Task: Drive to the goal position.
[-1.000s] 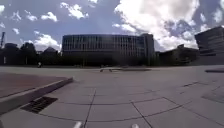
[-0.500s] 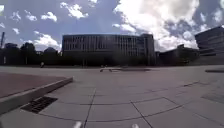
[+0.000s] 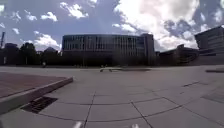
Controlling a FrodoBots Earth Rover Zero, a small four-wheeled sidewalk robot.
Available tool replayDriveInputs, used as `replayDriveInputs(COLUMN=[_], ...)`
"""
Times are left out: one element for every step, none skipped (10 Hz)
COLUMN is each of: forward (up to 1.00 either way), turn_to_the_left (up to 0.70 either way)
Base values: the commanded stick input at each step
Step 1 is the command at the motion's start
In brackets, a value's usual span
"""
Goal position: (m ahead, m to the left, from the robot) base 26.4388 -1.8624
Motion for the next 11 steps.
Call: replayDriveInputs(forward=[0.06,0.06,0.06,0.06,0.05,0.06,0.06,0.06,0.06,0.05,0.06], turn_to_the_left=[0.00,0.00,0.00,0.00,0.00,0.00,0.00,0.00,0.00,0.00,0.00])
